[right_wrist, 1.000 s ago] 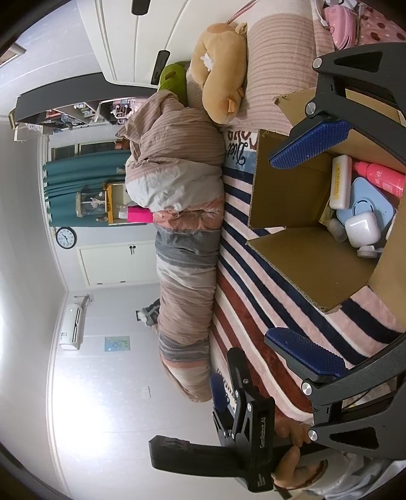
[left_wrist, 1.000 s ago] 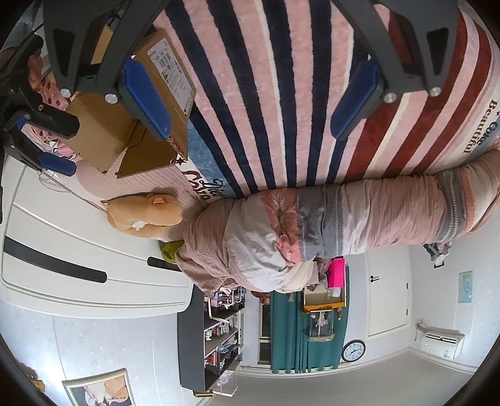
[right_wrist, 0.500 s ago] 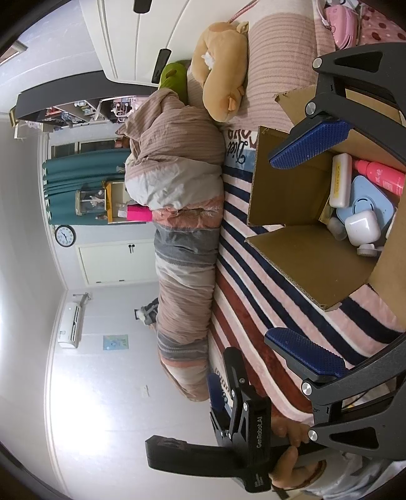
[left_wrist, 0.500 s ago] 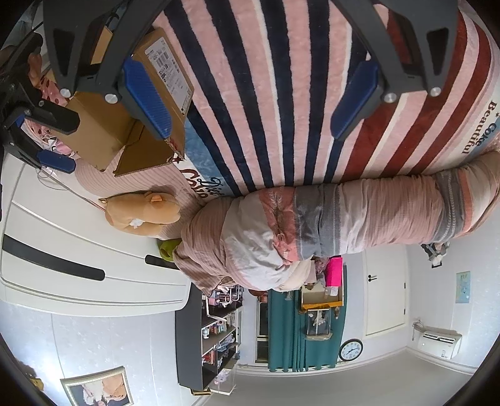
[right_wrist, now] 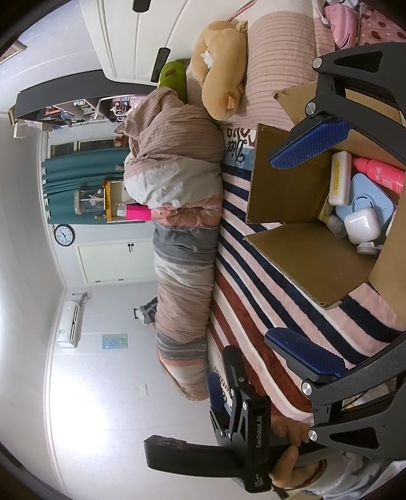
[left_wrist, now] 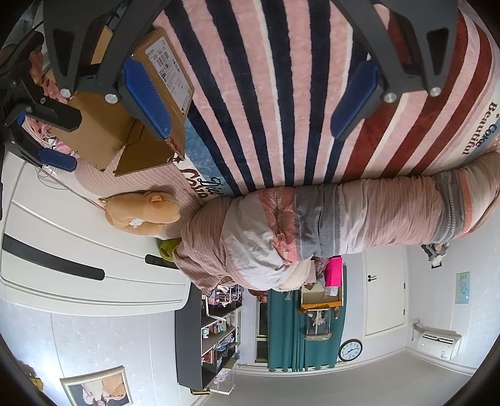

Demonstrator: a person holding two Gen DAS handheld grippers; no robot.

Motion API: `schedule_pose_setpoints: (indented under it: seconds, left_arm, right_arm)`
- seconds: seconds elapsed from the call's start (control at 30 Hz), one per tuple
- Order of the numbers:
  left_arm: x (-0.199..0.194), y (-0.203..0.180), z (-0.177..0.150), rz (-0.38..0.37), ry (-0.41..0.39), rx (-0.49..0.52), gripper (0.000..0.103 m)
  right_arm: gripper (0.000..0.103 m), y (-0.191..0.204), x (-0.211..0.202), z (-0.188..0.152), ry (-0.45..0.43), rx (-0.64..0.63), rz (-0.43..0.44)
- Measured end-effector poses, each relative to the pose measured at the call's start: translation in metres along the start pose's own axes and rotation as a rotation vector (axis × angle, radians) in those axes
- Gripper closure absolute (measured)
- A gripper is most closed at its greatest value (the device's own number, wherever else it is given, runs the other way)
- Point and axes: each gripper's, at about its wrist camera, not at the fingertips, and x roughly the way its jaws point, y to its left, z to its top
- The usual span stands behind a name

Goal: Organize rigid objects

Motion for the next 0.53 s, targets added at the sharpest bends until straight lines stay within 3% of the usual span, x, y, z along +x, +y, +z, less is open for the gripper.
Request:
schedule_pose_setpoints:
  seconds: [0.53]
  left_arm:
    - [-0.001,-0.0011,-0.0002,0.006,0.001,-0.005,0.002]
  right_arm:
    - [0.001,0.0002,-0.0002,0.0,-0.001,0.002,0.0]
